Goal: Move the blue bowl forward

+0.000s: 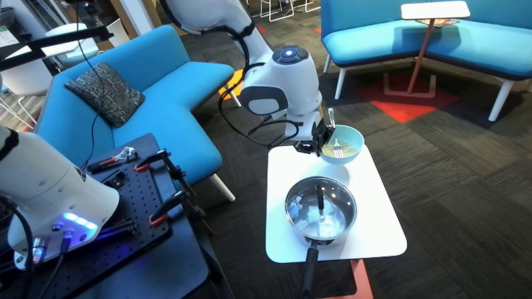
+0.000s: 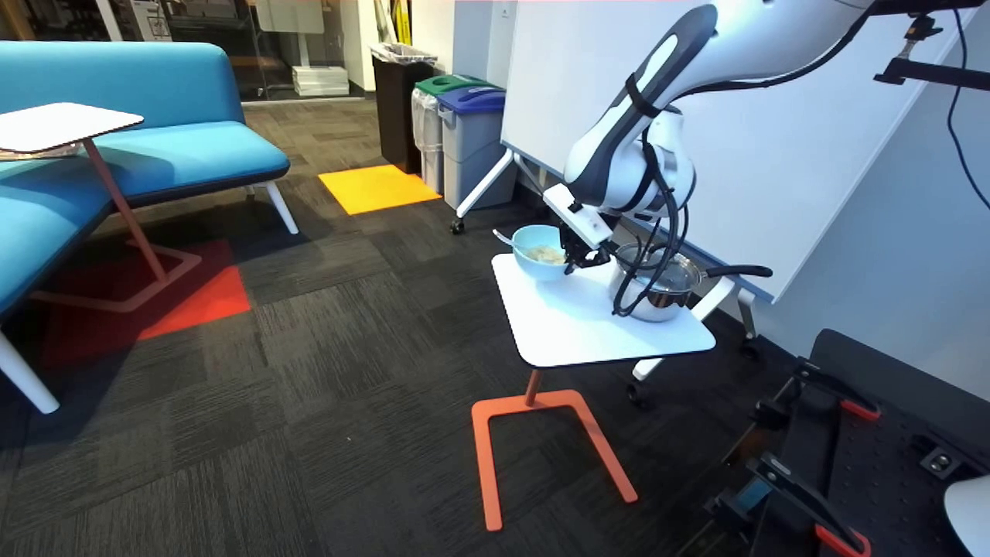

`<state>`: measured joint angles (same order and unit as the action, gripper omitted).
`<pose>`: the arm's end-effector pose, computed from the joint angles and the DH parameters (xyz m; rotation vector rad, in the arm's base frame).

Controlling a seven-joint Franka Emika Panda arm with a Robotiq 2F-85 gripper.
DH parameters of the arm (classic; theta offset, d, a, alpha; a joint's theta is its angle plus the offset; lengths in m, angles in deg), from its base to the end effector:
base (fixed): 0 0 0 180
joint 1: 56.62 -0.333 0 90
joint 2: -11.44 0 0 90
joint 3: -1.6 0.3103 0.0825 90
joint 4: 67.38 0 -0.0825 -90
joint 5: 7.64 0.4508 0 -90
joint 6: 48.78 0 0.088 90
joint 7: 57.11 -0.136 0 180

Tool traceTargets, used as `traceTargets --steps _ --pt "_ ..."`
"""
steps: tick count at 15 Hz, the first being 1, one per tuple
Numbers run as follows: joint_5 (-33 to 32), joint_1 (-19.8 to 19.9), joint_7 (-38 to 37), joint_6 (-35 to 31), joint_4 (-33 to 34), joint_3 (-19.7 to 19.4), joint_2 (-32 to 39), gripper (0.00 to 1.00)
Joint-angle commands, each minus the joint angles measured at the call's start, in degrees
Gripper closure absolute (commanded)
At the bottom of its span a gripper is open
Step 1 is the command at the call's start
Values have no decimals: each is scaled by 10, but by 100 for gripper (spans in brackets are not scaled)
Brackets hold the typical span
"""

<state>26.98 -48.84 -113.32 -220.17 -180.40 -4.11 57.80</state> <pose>0.5958 -0.1884 -0.0191 -1.8852 2.2942 -0.2616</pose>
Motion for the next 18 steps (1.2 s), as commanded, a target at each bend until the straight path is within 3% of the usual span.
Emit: traceTargets --steps 1,7,13,14,15,18 --pt "-6 -16 -39 34 65 -27 37 98" --pt "-11 -5 -45 66 119 -21 72 98" --pt "-12 -7 -44 64 127 -25 82 98" --pt "-13 -7 -43 64 126 -26 82 69" --pt "-13 -7 -42 62 124 -26 82 68" --pt "-15 -9 -38 57 112 -28 73 46"
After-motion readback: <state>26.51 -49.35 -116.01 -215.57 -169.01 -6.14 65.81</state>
